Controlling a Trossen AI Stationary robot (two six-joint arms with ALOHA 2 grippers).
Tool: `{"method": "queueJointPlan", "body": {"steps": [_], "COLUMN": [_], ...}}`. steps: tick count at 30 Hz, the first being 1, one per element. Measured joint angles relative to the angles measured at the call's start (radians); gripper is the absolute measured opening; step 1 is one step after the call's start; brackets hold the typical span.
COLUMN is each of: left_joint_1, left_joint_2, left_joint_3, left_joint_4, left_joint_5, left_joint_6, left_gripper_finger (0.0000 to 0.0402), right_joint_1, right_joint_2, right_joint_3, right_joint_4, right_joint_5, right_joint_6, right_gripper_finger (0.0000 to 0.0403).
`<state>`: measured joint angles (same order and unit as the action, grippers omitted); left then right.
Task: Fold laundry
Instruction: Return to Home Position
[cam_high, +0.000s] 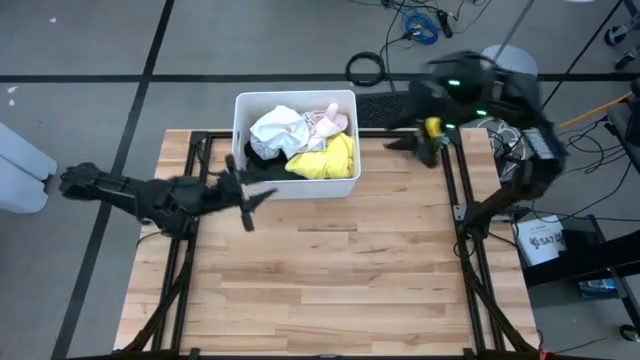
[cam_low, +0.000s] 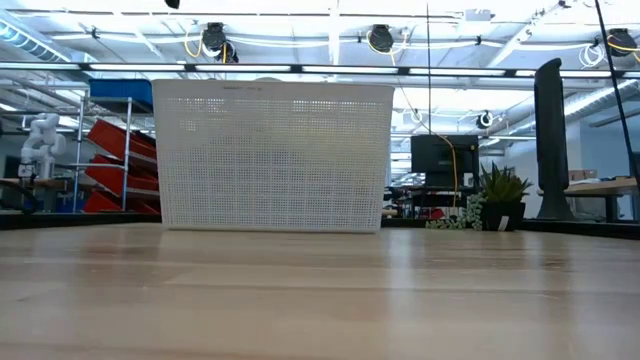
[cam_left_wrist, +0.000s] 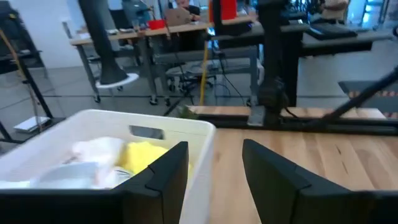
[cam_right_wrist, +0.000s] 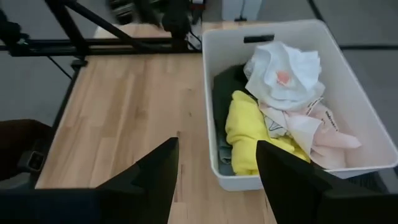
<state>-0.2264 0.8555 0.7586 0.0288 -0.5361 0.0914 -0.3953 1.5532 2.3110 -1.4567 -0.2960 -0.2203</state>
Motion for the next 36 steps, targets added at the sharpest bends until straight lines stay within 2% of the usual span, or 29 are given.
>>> {"method": "queueJointPlan", "body": {"steps": [4,7,13,21,27,32,36], "left_joint_1": [0.082,0.113,0.122,0.122,0.122,0.121,0.121], "left_joint_2": [-0.125,-0.238,-0.431,-0.543,-0.578,-0.583,-0.583], "left_joint_3": [0.000,0.000,0.001,-0.077,-0.178,-0.272,-0.357], "left_joint_4": [-0.092,-0.213,-0.390,-0.441,-0.427,-0.406,-0.330], "left_joint_5": [0.070,0.085,0.090,0.116,0.116,0.123,0.177], "left_joint_6": [0.000,-0.008,-0.116,-0.139,-0.185,-0.269,-0.296], "left_gripper_finger": [0.0145,0.0128,0.0110,0.0109,0.0109,0.0109,0.0109], "right_joint_1": [0.023,0.038,0.047,0.047,0.047,0.048,0.053], "right_joint_2": [-0.132,-0.246,-0.549,-0.887,-1.004,-1.020,-1.031], "right_joint_3": [-0.096,-0.231,-0.661,-1.250,-1.537,-1.711,-1.827], "right_joint_4": [0.017,0.065,0.344,0.785,1.000,1.151,1.289], "right_joint_5": [0.000,-0.001,-0.003,-0.002,-0.005,-0.054,-0.052], "right_joint_6": [0.000,0.014,0.092,0.205,0.264,0.336,0.379], "right_gripper_finger": [0.0201,0.0201,0.0201,0.0201,0.0201,0.0201,0.0201]}}
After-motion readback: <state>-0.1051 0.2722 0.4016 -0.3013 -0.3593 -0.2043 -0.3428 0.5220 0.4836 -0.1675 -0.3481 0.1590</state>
